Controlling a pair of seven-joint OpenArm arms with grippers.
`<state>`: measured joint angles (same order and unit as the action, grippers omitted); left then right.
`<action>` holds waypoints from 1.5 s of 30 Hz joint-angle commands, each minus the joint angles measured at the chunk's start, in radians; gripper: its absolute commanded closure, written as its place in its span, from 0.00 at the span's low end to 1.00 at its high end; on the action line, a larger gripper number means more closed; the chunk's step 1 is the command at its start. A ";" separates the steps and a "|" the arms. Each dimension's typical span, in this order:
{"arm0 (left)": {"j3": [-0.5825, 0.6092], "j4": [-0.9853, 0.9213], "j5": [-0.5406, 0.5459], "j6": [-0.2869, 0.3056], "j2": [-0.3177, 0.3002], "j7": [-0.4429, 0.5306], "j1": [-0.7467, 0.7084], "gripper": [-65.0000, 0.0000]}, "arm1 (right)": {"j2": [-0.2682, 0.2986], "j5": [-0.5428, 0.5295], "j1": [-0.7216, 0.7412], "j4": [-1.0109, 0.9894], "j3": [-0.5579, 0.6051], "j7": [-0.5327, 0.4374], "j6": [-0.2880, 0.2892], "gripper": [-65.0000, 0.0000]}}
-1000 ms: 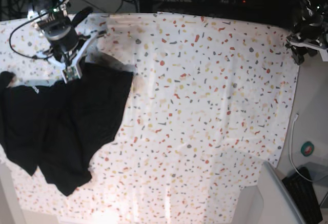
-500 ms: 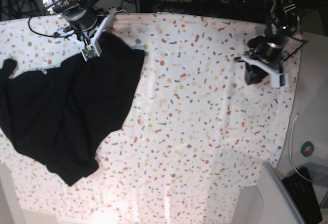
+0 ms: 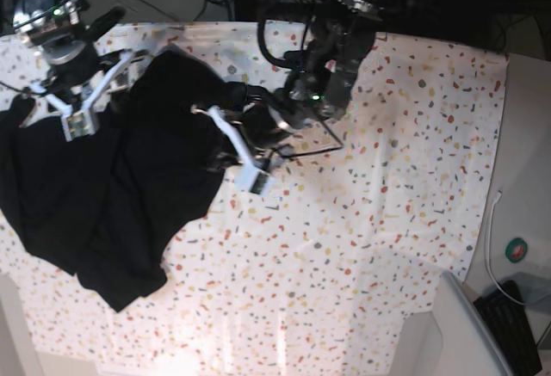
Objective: Layout the t-shirt on the table in an organized manner, then fold the t-shirt properly
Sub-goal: 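Grasp the shirt hem with the left gripper and spread it out, then grasp the shirt collar area with the right gripper and pull it up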
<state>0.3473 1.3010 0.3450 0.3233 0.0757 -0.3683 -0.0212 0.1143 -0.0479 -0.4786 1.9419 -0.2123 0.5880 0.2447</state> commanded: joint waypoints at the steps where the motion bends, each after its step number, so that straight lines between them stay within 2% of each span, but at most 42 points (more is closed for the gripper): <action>1: 0.043 -0.037 0.007 -0.010 0.013 0.016 0.027 1.00 | 0.008 -0.005 0.027 0.006 -0.052 -0.021 -0.006 0.57; 5: 0.174 -0.199 0.007 -0.148 0.008 0.016 0.080 1.00 | 0.008 -0.005 0.116 -0.040 -0.221 -0.021 -0.003 0.57; 7: 0.197 -0.228 0.007 -0.197 -0.024 0.016 0.091 1.00 | 0.014 -0.005 0.148 -0.062 -0.278 -0.021 0.000 0.57; 10: 0.174 -0.220 0.010 -0.203 -0.103 0.016 0.091 1.00 | 0.018 -0.005 0.174 -0.081 -0.319 -0.021 0.002 0.57; 14: 0.095 -0.246 0.007 -0.203 -0.216 0.016 0.142 1.00 | 0.018 -0.004 0.177 -0.081 -0.315 -0.021 0.002 0.57; 19: 0.032 -0.397 0.007 -0.203 -0.288 0.024 0.341 1.00 | 0.008 -0.004 0.177 -0.078 -0.293 -0.021 0.003 0.57; 22: 0.032 -0.568 0.007 -0.203 -0.291 0.061 0.528 1.00 | 0.009 -0.004 0.172 -0.075 -0.226 -0.021 0.003 0.57; 27: 0.032 -0.874 0.006 -0.203 -0.227 0.279 0.788 1.00 | 0.009 -0.004 0.174 -0.077 -0.108 -0.021 0.003 0.57; 29: 0.023 -0.897 0.016 -0.203 -0.204 0.282 0.832 1.00 | 0.012 -0.004 0.189 -0.078 -0.065 -0.026 0.002 0.57; 31: 0.019 -0.851 0.019 -0.203 -0.207 0.265 0.827 1.00 | 0.014 -0.004 0.246 -0.083 -0.040 -0.023 -0.002 0.57; 32: 0.011 -0.806 0.022 -0.203 -0.215 0.217 0.789 1.00 | 0.014 -0.004 0.281 -0.098 -0.036 -0.021 -0.003 0.57; 34: -0.061 -0.659 0.056 -0.203 -0.273 0.116 0.686 1.00 | 0.017 -0.004 0.370 -0.170 -0.032 -0.021 -0.003 0.56; 36: -0.185 -0.449 0.113 -0.203 -0.345 0.033 0.499 1.00 | 0.018 -0.004 0.473 -0.293 -0.031 -0.021 0.000 0.56; 39: -0.417 -0.128 0.185 -0.203 -0.428 -0.010 0.171 1.00 | 0.022 -0.004 0.627 -0.511 -0.028 -0.029 0.002 0.56; 42: -0.604 0.067 0.188 -0.203 -0.445 -0.015 -0.095 1.00 | 0.048 -0.004 0.742 -0.695 0.037 -0.029 0.003 0.56; 45: -0.767 0.150 0.193 -0.201 -0.439 -0.013 -0.283 1.00 | 0.052 -0.004 0.823 -0.832 0.121 -0.043 0.002 0.56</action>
<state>-0.4046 1.4399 0.5396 0.1402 -0.3363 -0.4042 -0.3054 0.1600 -0.0448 0.3271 1.0885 -0.0879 0.5663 0.2478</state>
